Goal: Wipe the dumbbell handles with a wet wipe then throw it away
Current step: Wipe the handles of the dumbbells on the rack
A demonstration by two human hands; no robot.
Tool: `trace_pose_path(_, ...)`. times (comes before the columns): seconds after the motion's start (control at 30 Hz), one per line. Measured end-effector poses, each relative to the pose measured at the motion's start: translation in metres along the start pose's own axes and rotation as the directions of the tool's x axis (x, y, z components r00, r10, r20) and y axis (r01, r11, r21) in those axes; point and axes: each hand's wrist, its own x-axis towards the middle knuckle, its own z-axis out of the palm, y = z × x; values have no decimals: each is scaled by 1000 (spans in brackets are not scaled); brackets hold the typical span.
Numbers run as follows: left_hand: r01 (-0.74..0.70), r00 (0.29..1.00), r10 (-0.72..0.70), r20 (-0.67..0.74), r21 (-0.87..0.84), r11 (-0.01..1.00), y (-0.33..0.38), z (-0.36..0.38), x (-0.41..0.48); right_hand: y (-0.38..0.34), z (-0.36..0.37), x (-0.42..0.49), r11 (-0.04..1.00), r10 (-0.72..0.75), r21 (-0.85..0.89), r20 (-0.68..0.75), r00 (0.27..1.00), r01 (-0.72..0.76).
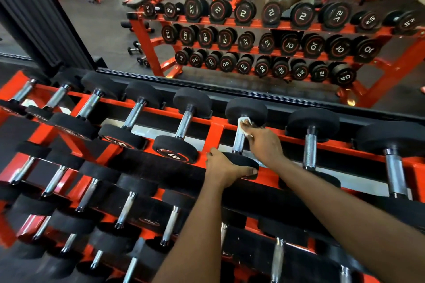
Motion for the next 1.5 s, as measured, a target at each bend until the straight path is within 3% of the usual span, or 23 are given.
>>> trace_pose_path(0.2, 5, 1000, -5, 0, 17, 1000, 2, 1, 0, -9, 15, 9, 919, 287, 224, 183, 940, -324)
trace_pose_path(0.37, 8, 1000, -8, 5, -9, 1000, 1, 0, -1, -28, 7, -9, 827, 322, 406, 225, 920, -389)
trace_pose_path(0.5, 3, 1000, -3, 8, -4, 1000, 2, 0, -1, -36, 4, 3, 606, 419, 601, 316, 851, -521)
trace_pose_path(0.7, 23, 1000, -22, 18, -19, 1000, 4, -3, -5, -36, 3, -5, 618, 395, 597, 326, 859, -511)
trace_pose_path(0.8, 12, 1000, -12, 5, -1, 1000, 4, -1, -3, -42, -1, 4, 465, 387, 687, 410, 826, -558)
trace_pose_path(0.87, 16, 1000, -16, 4, 12, 1000, 3, 0, -3, -42, -2, 8, 424, 350, 710, 443, 825, -561)
trace_pose_path(1.07, 30, 999, -30, 19, 4, 1000, 2, -3, -3, -35, 5, -7, 467, 309, 702, 440, 843, -538)
trace_pose_path(1.2, 13, 1000, -13, 13, 15, 1000, 1, -1, -1, -40, -5, 7, 279, 282, 793, 472, 836, -542)
trace_pose_path(1.27, 12, 1000, -12, 10, 11, 1000, 2, -2, -2, -41, -8, 10, 239, 285, 815, 460, 841, -527)
trace_pose_path(1.4, 2, 1000, -2, 0, 13, 1000, 1, 0, -2, -36, 0, -4, 307, 294, 800, 435, 851, -515)
trace_pose_path(1.5, -9, 1000, 9, -6, 10, 1000, 1, 1, 0, -33, 1, 3, 269, 293, 828, 416, 861, -492)
